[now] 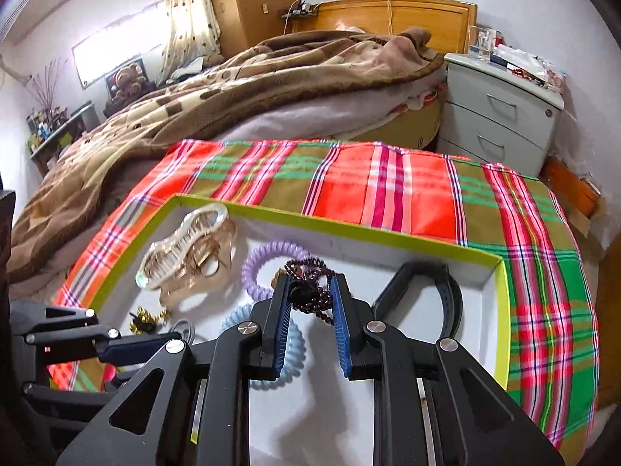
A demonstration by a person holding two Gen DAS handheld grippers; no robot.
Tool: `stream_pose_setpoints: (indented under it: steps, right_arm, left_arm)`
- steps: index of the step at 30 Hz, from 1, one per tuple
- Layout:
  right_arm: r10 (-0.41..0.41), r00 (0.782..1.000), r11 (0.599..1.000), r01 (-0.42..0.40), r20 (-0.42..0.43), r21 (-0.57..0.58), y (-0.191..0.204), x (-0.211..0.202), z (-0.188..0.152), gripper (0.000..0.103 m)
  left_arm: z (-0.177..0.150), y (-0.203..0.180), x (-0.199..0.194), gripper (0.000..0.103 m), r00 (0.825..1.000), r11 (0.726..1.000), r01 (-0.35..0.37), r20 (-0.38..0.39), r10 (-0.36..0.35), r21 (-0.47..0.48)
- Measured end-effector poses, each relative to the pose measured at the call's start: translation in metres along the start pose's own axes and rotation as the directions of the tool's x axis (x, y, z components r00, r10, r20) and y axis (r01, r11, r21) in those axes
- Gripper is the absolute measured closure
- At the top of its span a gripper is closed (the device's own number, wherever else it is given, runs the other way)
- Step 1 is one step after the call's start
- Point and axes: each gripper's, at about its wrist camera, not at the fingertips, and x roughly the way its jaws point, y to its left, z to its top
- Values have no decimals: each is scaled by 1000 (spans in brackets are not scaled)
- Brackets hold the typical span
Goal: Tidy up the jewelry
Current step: 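Carry the bracelet and grey cable tie into the box and open both tools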
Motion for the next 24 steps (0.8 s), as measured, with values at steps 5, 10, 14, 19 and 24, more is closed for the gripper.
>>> stream_pose_setpoints:
  steps: [5,10,14,19,24]
  right_arm:
    - [-3,1000,1000,2,-30,-14,1,3,-5,81]
    - [5,999,1000,-6,-47,-14,1,5,-7,81]
    - [2,999,1000,-3,-46,-17,2,3,-7,81]
    - [11,999,1000,-12,-42,-9,2,1,-6,78]
    - [32,999,999,-31,-32,13,2,-2,-7,70]
  left_arm:
    - [-1,0,2,85,1000,1000,0,-5,0,-9]
    - [-2,2,4,78,1000,1000,12,-17,-13,-16]
    - [-2,1,3,72,1000,1000,9,-14,-9,-13]
    - [-2,1,0,69,1000,1000,5,-13,-5,-16]
    - [-4,-1,-4,68,1000,1000,5,-8,-5,-17]
